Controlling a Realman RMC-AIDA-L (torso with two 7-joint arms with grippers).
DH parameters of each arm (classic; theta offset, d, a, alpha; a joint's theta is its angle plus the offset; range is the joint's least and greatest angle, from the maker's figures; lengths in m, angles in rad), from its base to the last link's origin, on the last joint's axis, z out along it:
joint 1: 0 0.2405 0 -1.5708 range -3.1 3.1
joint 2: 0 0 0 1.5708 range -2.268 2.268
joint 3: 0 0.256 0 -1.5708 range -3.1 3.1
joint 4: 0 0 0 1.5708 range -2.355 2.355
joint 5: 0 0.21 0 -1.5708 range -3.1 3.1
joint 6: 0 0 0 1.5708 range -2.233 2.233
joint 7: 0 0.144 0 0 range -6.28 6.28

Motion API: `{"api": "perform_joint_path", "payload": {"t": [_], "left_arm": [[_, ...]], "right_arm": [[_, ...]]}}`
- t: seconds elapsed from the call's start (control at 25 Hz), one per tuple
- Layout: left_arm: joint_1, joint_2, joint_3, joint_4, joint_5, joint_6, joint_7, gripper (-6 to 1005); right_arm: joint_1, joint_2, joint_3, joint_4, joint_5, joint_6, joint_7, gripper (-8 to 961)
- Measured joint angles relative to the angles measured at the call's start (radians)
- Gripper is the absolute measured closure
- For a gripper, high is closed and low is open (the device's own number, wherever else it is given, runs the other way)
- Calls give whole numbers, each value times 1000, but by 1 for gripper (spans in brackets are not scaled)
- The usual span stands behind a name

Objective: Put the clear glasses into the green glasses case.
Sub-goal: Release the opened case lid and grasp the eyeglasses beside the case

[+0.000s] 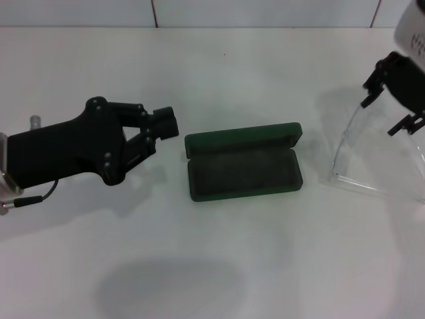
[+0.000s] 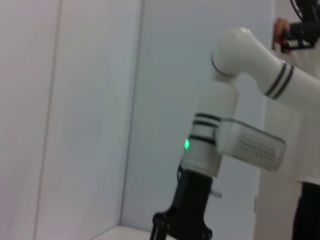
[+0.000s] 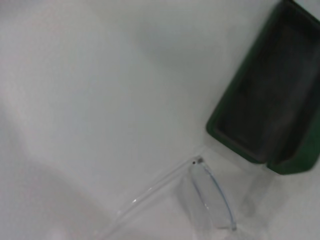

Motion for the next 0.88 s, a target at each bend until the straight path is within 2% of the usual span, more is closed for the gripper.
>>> {"api": "perform_joint_path", "payload": {"t": [0.08, 0.12, 0.4, 0.64, 0.88], "left_arm": [[0, 2, -12, -25, -4, -2, 11, 893], [2, 2, -17, -30, -4, -3, 16, 894], [6, -1, -26, -64, -6, -21, 22, 897], [2, -1, -27, -93, -6, -41, 23, 900], [1, -3, -26, -118, -8, -41, 47, 903]], "right_arm": [[0, 6, -1, 13, -7, 15, -29, 384], [1, 21, -3, 45, -22, 56, -103, 403], [8, 46, -16, 134, -61, 150, -215, 398], [22, 50, -41, 203, -59, 214, -258, 401], [67, 55, -42, 280, -53, 251, -262, 404]]}}
